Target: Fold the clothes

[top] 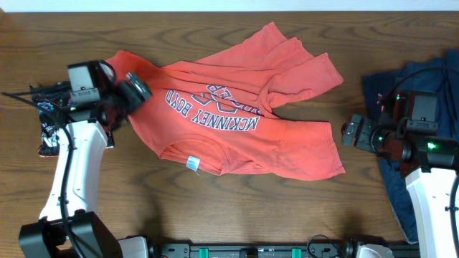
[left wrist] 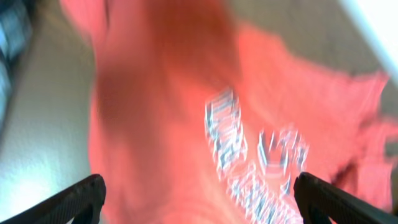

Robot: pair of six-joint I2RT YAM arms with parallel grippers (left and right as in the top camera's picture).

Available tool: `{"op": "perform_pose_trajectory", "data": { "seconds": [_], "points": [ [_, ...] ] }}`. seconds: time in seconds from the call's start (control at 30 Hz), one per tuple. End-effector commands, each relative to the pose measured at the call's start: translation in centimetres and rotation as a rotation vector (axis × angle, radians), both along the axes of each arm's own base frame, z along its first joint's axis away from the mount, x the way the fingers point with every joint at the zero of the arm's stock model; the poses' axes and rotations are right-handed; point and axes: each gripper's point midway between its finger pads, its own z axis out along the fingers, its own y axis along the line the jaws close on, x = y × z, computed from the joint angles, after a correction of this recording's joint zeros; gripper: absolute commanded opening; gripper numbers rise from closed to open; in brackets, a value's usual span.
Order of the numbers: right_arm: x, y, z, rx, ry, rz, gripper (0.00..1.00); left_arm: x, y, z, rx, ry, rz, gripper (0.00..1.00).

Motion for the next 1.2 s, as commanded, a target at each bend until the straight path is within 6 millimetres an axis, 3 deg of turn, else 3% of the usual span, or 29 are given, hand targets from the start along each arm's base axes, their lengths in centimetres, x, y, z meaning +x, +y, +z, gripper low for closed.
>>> {"op": "perform_pose_trajectory", "data": {
  "seconds": [0.0, 0.2, 0.37, 0.53, 0.67, 0.73, 0.8, 0.9, 1.17],
  "points": [
    [0.0, -0.6, 0.3, -0.019, -0.011, -0.008, 0.99, -3.7, -4.4, -1.4, -0.119, 0.156, -0.121, 0.98],
    [-0.1, -0.6, 0.3, -0.018, -0.008, -0.007, 0.99, -10.9, -9.8, -4.9, -0.148, 0.441, -0.225, 0.98],
    [-0.2, -0.6, 0.2, -0.018, -0.001, -0.007, 0.99, -13.9, -14.1, -8.2, -0.158, 0.512, -0.246, 0.98],
    [-0.3, -0.6, 0.2, -0.017, 0.004, -0.007, 0.99, -15.3, -18.2, -10.7, -0.177, 0.475, -0.291, 0.98],
    [-0.3, -0.6, 0.2, -0.016, 0.004, -0.007, 0.99, -14.5, -20.6, -11.2, -0.170, 0.385, -0.337, 1.00],
    [-0.4, -0.5, 0.1, -0.016, 0.007, -0.007, 0.99, -14.1, -21.1, -11.3, -0.144, 0.347, -0.354, 0.96],
    [-0.5, -0.5, 0.1, -0.015, 0.013, -0.007, 0.99, -14.0, -21.4, -11.4, -0.124, 0.334, -0.364, 0.86],
    [-0.7, -0.5, 0.0, -0.016, 0.018, -0.007, 0.99, -14.3, -21.5, -11.7, -0.117, 0.341, -0.371, 0.61],
    [-0.7, -0.5, 0.0, -0.015, 0.018, -0.007, 0.99, -14.3, -21.2, -11.9, -0.102, 0.346, -0.363, 0.20]
  ]
}}
